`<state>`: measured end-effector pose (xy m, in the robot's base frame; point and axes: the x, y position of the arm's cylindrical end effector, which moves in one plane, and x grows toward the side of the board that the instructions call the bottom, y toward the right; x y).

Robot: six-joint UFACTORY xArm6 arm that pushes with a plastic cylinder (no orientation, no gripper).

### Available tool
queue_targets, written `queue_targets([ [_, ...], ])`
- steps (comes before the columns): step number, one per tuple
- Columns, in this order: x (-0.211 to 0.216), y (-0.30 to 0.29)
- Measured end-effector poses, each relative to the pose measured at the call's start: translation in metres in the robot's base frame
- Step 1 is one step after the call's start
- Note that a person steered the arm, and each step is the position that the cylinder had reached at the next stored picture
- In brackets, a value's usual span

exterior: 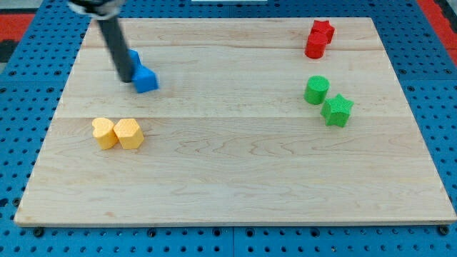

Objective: Slide the blue cube closer to the blue triangle

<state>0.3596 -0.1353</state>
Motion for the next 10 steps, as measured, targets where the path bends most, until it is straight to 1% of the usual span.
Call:
queue_targets([
  [1, 0.02, 0.064],
  [2, 0.024, 0.059],
  [3, 0.016, -0.023],
  [4, 0.016, -0.086],
  [5, 0.014, -0.113],
  [6, -0.012, -0.113],
  [7, -0.038, -0.101],
  [8, -0.063, -0.058],
  [9, -0.065, -0.011],
  [10, -0.055, 0.006],
])
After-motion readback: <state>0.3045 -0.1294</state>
